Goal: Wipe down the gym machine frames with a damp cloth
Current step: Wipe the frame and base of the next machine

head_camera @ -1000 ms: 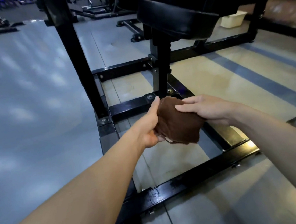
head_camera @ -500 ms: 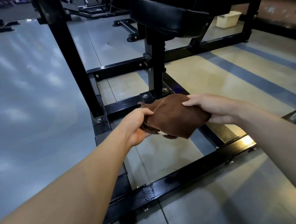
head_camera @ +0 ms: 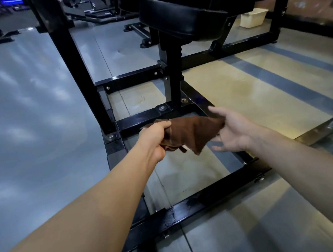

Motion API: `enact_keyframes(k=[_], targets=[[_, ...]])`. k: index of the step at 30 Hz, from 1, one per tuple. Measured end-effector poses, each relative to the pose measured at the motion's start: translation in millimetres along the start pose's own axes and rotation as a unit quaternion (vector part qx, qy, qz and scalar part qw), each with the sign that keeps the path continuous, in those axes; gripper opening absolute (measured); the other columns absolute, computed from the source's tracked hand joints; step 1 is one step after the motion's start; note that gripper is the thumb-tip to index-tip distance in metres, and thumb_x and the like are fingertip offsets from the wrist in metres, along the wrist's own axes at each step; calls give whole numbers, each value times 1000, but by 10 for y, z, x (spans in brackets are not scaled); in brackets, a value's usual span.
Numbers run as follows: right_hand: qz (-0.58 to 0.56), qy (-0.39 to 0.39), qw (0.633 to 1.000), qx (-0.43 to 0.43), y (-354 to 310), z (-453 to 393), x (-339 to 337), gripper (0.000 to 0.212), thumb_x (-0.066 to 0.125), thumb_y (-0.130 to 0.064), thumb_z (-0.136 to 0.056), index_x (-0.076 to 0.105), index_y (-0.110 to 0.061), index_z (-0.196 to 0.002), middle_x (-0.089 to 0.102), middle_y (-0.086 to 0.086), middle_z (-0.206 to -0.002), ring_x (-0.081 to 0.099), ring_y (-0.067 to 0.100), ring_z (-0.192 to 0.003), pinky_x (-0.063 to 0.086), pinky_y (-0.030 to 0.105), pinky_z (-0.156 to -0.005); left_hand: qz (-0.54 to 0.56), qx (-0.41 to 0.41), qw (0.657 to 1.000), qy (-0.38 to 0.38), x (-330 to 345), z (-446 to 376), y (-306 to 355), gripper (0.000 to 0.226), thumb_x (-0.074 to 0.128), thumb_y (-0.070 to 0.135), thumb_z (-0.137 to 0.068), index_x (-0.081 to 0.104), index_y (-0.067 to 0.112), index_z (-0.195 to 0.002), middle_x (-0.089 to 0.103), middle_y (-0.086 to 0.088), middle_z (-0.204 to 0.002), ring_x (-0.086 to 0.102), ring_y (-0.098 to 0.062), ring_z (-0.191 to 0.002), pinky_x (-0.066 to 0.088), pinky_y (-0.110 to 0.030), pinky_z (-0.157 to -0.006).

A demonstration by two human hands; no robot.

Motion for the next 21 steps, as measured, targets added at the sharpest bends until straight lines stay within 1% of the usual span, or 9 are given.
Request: enact_keyframes(k=[3, 6, 8, 10, 13, 16, 18, 19, 21], targets=[[78, -22, 997, 18, 133, -31, 99, 12, 65, -29, -96, 68, -18, -99, 75, 0, -88, 71, 17, -85, 49, 34, -94, 28, 1, 999, 28, -95, -25, -10, 31, 67, 8, -94, 65, 7, -124, 73, -21, -111, 73, -35, -88, 62, -48, -64], [179, 15, 984, 14, 159, -97, 59, 29, 63, -17, -101, 56, -20, -129, 77, 7, -99, 70, 19, -80, 52, 34, -78, 38, 6, 998, 58, -213, -27, 19, 35, 71, 10, -91, 60, 9, -124, 72, -17, -110, 73, -34, -92, 63, -51, -63], [187, 81, 978, -44, 42, -145, 21, 31, 56, -15, -106, 50, -30, -133, 71, 6, -112, 67, 21, -84, 54, 37, -72, 15, 7, 997, 74, -264, -15, 6, 36, 73, 11, -90, 61, 10, -124, 72, -13, -107, 71, -30, -86, 59, -39, -50], [177, 103, 973, -102, -55, -200, 85, 28, 47, -15, -108, 62, -28, -127, 65, 6, -123, 66, 20, -95, 55, 35, -70, -26, 17, 996, 87, -294, -2, 5, 32, 72, 10, -92, 61, 11, -121, 69, -10, -98, 67, -25, -79, 52, -30, -48], [239, 76, 957, -149, -104, -264, 194, 31, 63, -12, -99, 67, -20, -129, 65, 8, -130, 66, 19, -106, 54, 28, -77, -31, 16, 996, 86, -298, -8, -27, 21, 67, 5, -95, 60, 12, -113, 66, -7, -87, 62, -20, -71, 50, -27, -47], [426, 75, 885, -169, -139, -230, 241, 61, 78, -8, -86, 58, -18, -143, 62, 6, -133, 63, 22, -115, 51, 32, -101, -3, 17, 996, 89, -347, -88, -60, 34, 68, -1, -92, 53, 8, -122, 69, -14, -102, 67, -23, -78, 51, -26, -43], [530, 119, 810, -221, -234, -163, 253, 49, 78, -15, -87, 63, -23, -133, 64, 3, -127, 63, 21, -111, 48, 28, -96, -23, 16, 994, 106, -402, -171, -107, 57, 73, -2, -86, 37, 9, -129, 62, -17, -118, 68, -27, -93, 54, -28, -45], [554, 138, 781, -253, -278, -134, 255, 37, 77, -19, -89, 66, -26, -124, 64, 2, -123, 62, 21, -108, 47, 28, -93, -46, 13, 993, 109, -408, -213, -132, 70, 76, -2, -82, 29, 13, -132, 58, -17, -124, 66, -29, -101, 59, -32, -53], [567, 165, 749, -301, -346, -63, 247, 20, 74, -24, -91, 68, -29, -109, 53, 1, -117, 54, 22, -108, 44, 30, -95, -100, 7, 991, 85, -347, -221, -160, 107, 81, -3, -78, 8, 20, -152, 50, -9, -134, 61, -33, -115, 61, -46, -88]])
Point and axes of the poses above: each hand's wrist, its own z-axis away from the middle knuckle, its own x-axis out of the palm, y = z × x, the point moved 9 cm from there along -z, towards the middle knuckle
